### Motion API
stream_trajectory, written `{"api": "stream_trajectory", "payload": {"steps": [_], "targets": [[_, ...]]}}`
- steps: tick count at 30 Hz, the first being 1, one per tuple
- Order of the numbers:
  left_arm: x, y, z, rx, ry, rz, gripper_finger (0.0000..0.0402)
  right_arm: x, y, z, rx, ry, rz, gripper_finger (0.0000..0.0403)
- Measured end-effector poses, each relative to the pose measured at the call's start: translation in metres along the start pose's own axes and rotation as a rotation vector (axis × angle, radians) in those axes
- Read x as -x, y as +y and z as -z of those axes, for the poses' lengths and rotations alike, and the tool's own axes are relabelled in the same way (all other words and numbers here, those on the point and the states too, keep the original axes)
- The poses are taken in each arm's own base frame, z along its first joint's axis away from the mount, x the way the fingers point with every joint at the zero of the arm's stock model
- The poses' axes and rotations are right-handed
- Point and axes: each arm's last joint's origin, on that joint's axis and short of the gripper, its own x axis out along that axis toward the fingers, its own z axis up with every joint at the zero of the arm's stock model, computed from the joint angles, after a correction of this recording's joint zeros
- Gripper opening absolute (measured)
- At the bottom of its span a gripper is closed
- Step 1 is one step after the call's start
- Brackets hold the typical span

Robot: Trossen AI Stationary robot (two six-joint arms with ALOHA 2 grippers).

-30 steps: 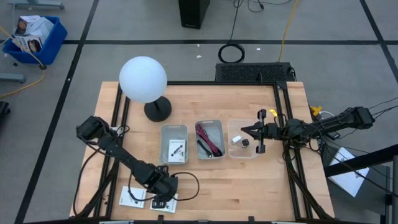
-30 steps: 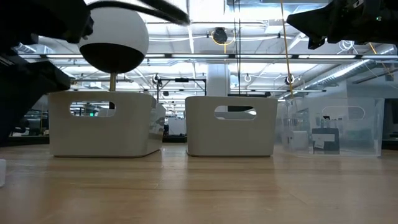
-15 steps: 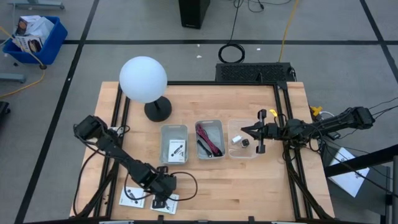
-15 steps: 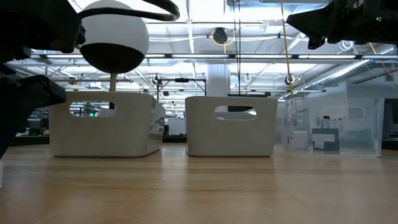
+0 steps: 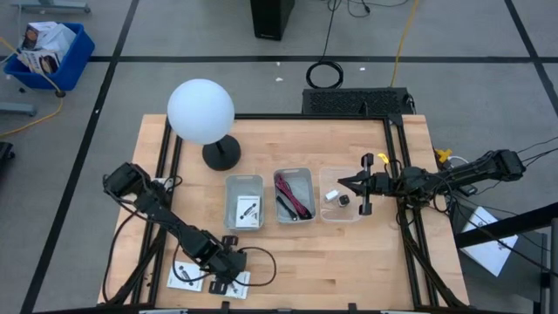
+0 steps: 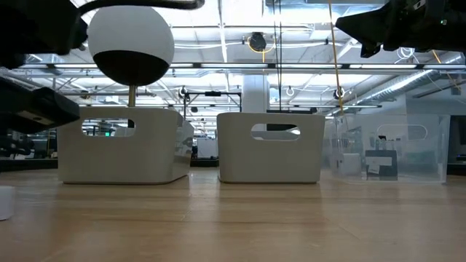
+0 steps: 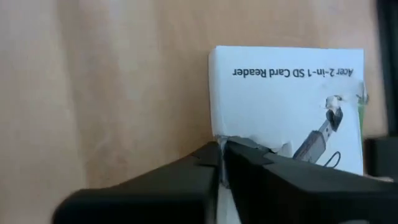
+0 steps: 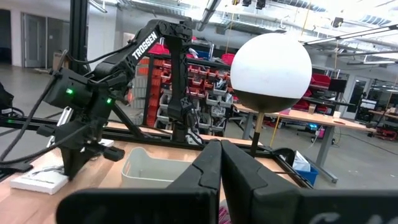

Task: Pick and place items into bin
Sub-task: Put the right card reader box into the left gray bin

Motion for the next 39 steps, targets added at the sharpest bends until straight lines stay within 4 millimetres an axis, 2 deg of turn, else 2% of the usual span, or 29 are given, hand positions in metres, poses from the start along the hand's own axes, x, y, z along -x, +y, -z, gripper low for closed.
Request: {"api": "stream_trajectory", "payload": {"steps": [5,9,14,19,23,27,30,33,36,39], "targets": [[0.003,-0.010,-0.003,-0.117,-0.007,0.034,0.0011,0.000,0.000,0.000,0.000,0.000,0.000,0.0004],[0.018,-0.018,-0.014,-0.186,0.035,-0.049,0.0006,0.000,0.000,0.000,0.000,0.000,0.000,0.0004],[0.062,-0.031,-0.041,-0.278,0.062,-0.175,0.0004,0.000,0.000,0.000,-0.003,-0.001,0.000,0.0004],[0.120,-0.030,-0.065,-0.391,0.085,-0.390,0.0004,0.000,0.000,-0.001,-0.005,-0.008,0.001,0.0004],[0.157,-0.010,-0.079,-0.495,0.138,-0.627,0.0006,0.000,0.000,-0.001,-0.012,-0.009,0.002,0.0004],[0.175,0.019,-0.089,-0.694,0.285,-0.757,0.0004,0.000,0.000,-0.001,-0.013,-0.007,0.001,0.0004],[0.176,0.044,-0.095,-0.837,0.415,-0.750,0.0006,0.000,0.000,-0.001,-0.013,-0.007,0.001,0.0004],[0.174,0.070,-0.100,-0.887,0.500,-0.734,0.0004,0.000,0.000,0.000,-0.011,0.001,0.000,0.0004],[0.164,0.092,-0.100,-0.937,0.575,-0.684,0.0005,0.000,0.000,0.002,-0.006,0.021,-0.004,0.0004],[0.149,0.104,-0.094,-1.014,0.642,-0.616,0.0003,0.000,0.001,0.003,0.003,0.029,-0.005,0.0004]]}}
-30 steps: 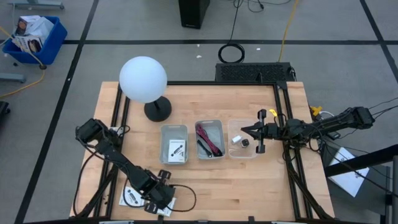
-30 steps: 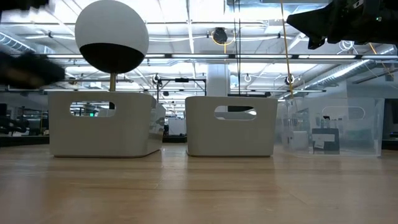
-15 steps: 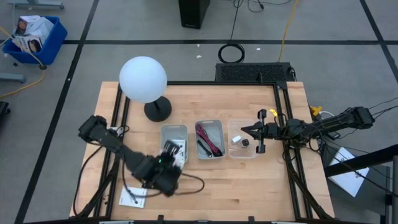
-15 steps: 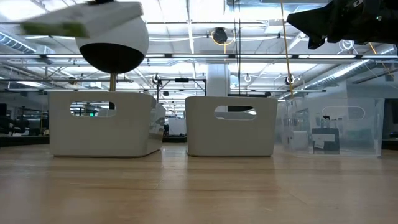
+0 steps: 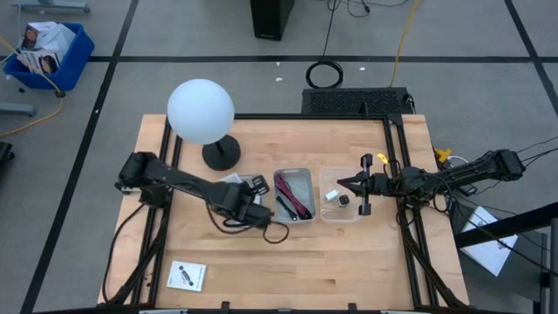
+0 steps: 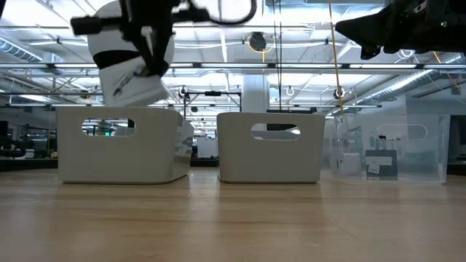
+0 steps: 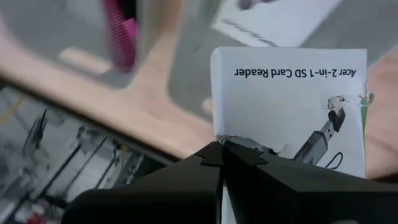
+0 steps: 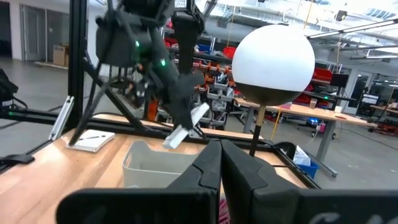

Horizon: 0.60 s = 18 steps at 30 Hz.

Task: Pick and place items into bin
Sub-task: Put the right card reader box into the left gray bin

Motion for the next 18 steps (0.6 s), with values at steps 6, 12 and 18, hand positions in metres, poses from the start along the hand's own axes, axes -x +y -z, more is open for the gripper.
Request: {"api": "stream_trajectory", "payload": {"steps": [6,12,18], "targets": [[-0.030,-0.008,-0.012,-0.122,-0.063,0.036,0.0003,0.000,0.000,0.001,0.016,0.009,-0.001,0.0004],[-0.045,-0.010,-0.020,-0.183,-0.159,0.051,0.0003,0.000,0.000,0.001,0.022,0.010,-0.001,0.0004],[-0.059,-0.012,-0.027,-0.280,-0.196,0.005,0.0003,0.000,0.000,0.001,0.022,0.010,0.001,0.0004]]}}
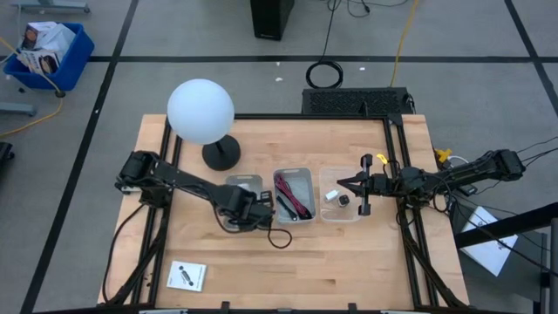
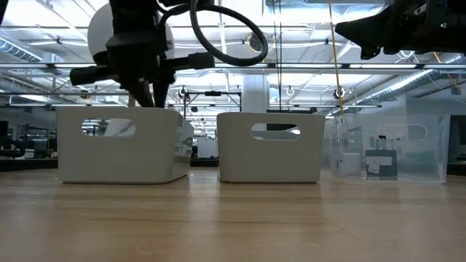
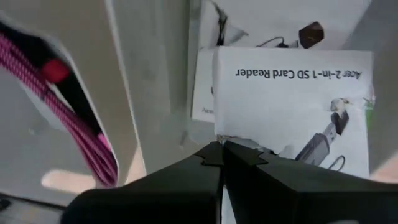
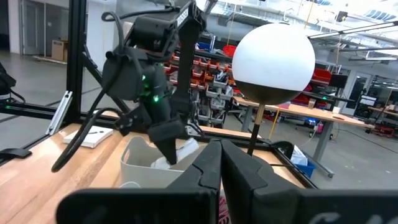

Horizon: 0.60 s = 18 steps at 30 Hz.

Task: Pick and place items into bin
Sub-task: Put the right card reader box into the left gray bin

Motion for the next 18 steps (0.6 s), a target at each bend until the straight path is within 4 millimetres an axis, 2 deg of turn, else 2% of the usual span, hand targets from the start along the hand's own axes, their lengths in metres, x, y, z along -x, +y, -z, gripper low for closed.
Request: {"api": "stream_trajectory", "payload": {"steps": [7,18], "targets": [[-0.012,-0.007,-0.004,-0.081,-0.002,0.004,0.0004,0.000,0.000,0.000,0.010,0.000,0.000,0.0004],[-0.005,-0.009,-0.021,-0.190,-0.013,-0.072,0.0004,0.000,0.000,0.000,0.026,-0.001,0.001,0.0004]]}}
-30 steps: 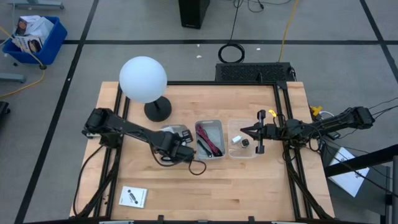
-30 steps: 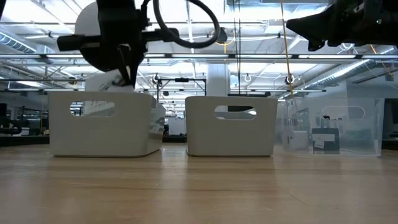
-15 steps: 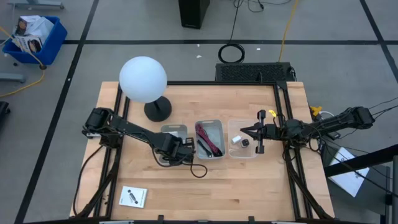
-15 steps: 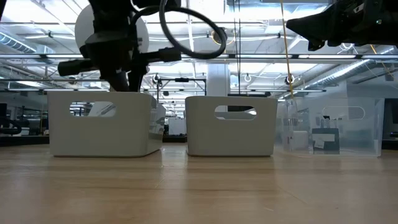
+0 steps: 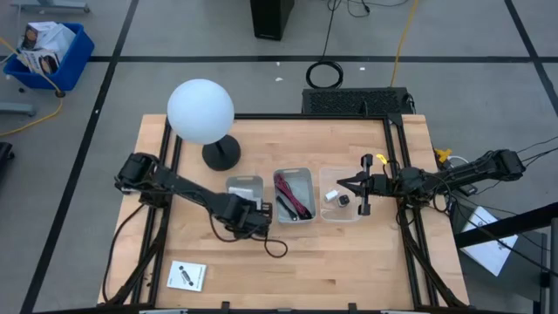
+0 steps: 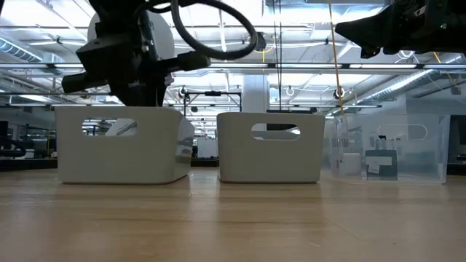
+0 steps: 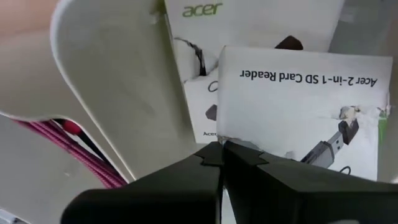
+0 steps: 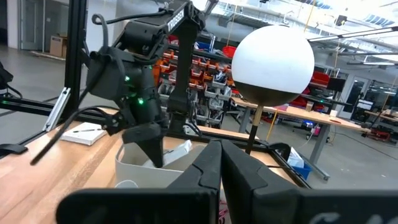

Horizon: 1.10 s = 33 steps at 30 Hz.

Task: Pick and place items into bin
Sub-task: Put the right card reader box into the left gray bin, then put the card reader box into the left gray bin

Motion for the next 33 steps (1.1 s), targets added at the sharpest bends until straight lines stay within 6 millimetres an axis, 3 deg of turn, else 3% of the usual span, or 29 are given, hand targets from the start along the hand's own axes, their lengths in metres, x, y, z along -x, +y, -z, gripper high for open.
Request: {"api": "stream_trajectory", "payload": {"steps": [11,20,24,29,33], "targets": [[0.000,0.000,0.000,0.048,0.008,-0.002,0.0008,0.000,0.000,0.000,-0.004,0.000,0.000,0.0004],[0.000,0.000,0.001,0.076,0.040,-0.012,0.0114,0.000,0.000,0.000,-0.005,0.000,0.000,0.0004],[0.005,0.000,0.003,0.105,0.184,-0.072,0.0140,0.000,0.000,0.000,-0.003,0.000,0.000,0.0004],[0.041,0.000,0.009,0.229,0.255,-0.135,0.0146,0.000,0.000,0.000,0.002,-0.001,0.000,0.0004],[0.083,-0.004,0.015,0.555,0.152,-0.182,0.0139,0.000,0.000,0.000,0.002,-0.004,-0.001,0.0004]]}}
